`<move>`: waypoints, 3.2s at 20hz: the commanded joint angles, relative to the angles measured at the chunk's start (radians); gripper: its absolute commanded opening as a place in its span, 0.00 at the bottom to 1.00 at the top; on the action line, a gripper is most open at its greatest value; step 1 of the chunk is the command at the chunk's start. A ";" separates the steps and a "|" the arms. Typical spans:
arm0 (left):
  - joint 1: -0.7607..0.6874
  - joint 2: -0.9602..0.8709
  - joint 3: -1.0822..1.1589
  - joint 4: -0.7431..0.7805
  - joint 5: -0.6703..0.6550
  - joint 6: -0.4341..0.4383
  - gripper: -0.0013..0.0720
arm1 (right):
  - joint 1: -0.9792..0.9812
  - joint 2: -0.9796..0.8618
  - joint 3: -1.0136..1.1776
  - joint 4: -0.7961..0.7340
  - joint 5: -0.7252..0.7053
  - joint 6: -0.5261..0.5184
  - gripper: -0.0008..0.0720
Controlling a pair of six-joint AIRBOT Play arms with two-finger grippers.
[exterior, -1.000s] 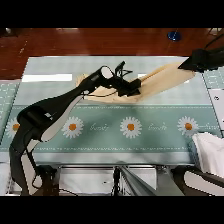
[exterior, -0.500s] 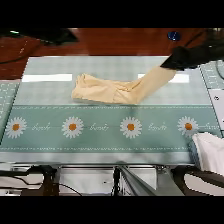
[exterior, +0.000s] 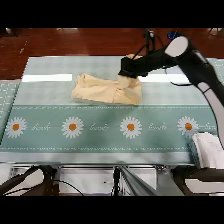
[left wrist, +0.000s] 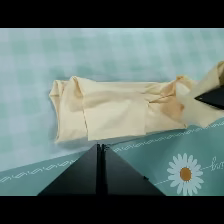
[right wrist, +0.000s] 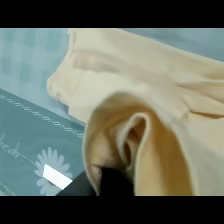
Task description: Fold the shirts.
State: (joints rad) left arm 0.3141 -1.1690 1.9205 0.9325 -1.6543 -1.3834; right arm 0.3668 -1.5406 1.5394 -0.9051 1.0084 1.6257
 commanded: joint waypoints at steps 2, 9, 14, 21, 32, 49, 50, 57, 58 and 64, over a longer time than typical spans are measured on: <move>-0.045 0.038 -0.004 0.007 -0.032 0.011 0.06 | 0.107 -0.092 0.001 0.146 -0.221 0.019 0.03; -0.153 0.037 -0.154 0.007 -0.033 0.030 0.06 | 0.194 -0.212 0.001 0.283 -0.399 0.019 0.03; -0.161 0.037 -0.303 0.007 -0.024 0.053 0.06 | 0.203 -0.246 0.001 0.353 -0.468 -0.002 0.62; -0.174 -0.002 -0.544 0.008 0.206 0.154 0.07 | 0.145 -0.189 0.010 0.533 -0.407 -0.209 0.67; -0.290 -0.472 -0.552 0.003 0.351 0.251 0.69 | -0.357 0.066 0.010 -0.167 0.344 -0.116 0.67; -0.310 -0.768 -0.291 -0.102 0.389 0.342 0.73 | -0.483 -0.071 0.008 -0.088 0.393 -0.214 0.70; -0.315 -0.772 -0.291 -0.102 0.389 0.343 0.73 | -0.483 -0.071 0.008 -0.088 0.391 -0.214 0.70; -0.364 -0.814 -0.291 -0.102 0.389 0.343 0.30 | -0.483 -0.071 0.008 -0.062 0.372 -0.224 0.70; -0.364 -0.813 -0.290 -0.103 0.389 0.354 0.06 | -0.483 -0.071 0.008 -0.062 0.373 -0.224 0.70; -0.327 -0.810 -0.112 -0.102 0.272 0.339 0.06 | -0.483 -0.071 0.008 -0.064 0.375 -0.223 0.70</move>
State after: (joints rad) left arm -0.0292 -1.9781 1.7260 0.8303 -1.3212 -1.0290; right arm -0.1162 -1.6112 1.5475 -0.9710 1.3815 1.4029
